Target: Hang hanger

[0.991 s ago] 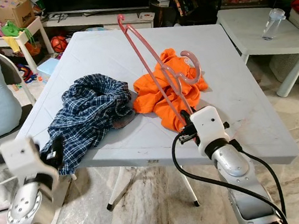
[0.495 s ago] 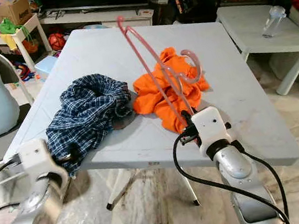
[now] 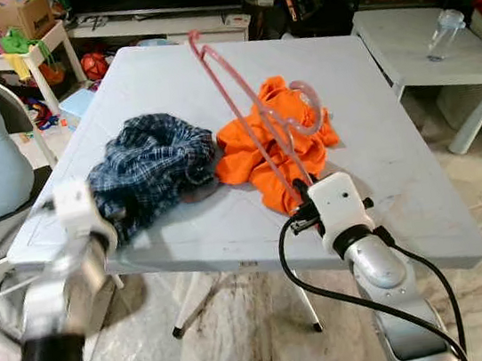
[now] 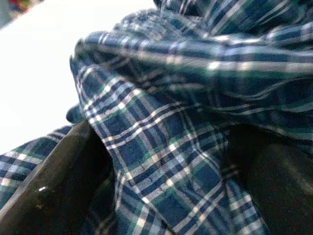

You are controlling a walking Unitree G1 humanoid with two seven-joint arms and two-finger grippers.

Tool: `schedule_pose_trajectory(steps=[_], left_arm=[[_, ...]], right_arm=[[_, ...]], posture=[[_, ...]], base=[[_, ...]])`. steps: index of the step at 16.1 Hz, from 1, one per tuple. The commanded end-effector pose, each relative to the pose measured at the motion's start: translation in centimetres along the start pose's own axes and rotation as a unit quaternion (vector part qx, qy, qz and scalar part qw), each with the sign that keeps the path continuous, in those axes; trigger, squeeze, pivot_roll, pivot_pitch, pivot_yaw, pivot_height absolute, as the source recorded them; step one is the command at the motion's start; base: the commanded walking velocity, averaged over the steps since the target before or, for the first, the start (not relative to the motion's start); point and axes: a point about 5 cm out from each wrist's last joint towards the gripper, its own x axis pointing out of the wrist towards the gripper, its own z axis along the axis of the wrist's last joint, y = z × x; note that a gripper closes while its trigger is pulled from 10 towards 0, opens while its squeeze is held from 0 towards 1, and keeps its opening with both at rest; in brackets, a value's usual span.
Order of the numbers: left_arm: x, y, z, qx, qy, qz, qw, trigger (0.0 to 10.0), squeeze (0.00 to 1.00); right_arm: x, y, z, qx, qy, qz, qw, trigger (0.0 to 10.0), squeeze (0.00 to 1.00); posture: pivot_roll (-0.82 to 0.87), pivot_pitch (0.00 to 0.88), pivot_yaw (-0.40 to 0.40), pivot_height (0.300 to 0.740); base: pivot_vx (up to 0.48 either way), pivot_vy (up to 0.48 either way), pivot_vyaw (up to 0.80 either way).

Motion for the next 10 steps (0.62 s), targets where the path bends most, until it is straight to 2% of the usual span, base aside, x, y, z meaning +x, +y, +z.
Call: schedule_pose_trajectory(steps=[1, 2, 3, 5, 7, 10], left_arm=[[0.9, -0.5, 0.9, 0.016, -0.019, -0.006, 1.0, 10.0, 0.0], [2.0, -0.6, 2.7, 0.048, -0.054, -0.003, 0.997, 10.0, 0.0], [2.4, -0.6, 4.0, 0.063, -0.087, 0.001, 0.994, 10.0, 0.0], [3.3, -1.4, 6.3, 0.102, -0.11, -0.013, 0.989, 10.0, 0.0], [3.4, -2.3, 7.0, 0.125, -0.122, -0.03, 0.984, 10.0, 0.0], [3.1, -2.9, 6.9, 0.124, -0.154, -0.064, 0.978, 10.0, 0.0]], right_arm=[[0.0, 0.3, -1.0, 0.006, 0.028, 0.005, 1.0, 10.0, 0.0], [0.1, 0.3, -0.8, 0.005, 0.026, 0.005, 1.0, 10.0, 0.0], [0.2, 0.3, -0.7, 0.005, 0.025, 0.004, 1.0, 10.0, 0.0], [0.3, 0.2, -0.4, 0.004, 0.021, -0.003, 1.0, 10.0, 0.0], [0.1, 0.2, -0.3, 0.004, 0.019, -0.006, 1.0, 10.0, 0.0], [-0.3, -0.1, -0.2, 0.011, 0.01, -0.024, 1.0, 10.0, 0.0]], posture=[[0.04, 0.081, -0.046, 0.74], [0.03, 0.079, -0.048, 0.74], [0.02, 0.077, -0.045, 0.74], [0.0, 0.072, -0.038, 0.74], [0.0, 0.071, -0.028, 0.74], [0.01, 0.074, -0.01, 0.74]], base=[[0.0, 0.0, 0.0], [0.0, 0.0, 0.0], [0.0, 0.0, 0.0], [0.0, 0.0, 0.0], [0.0, 0.0, 0.0], [0.0, 0.0, 0.0]])
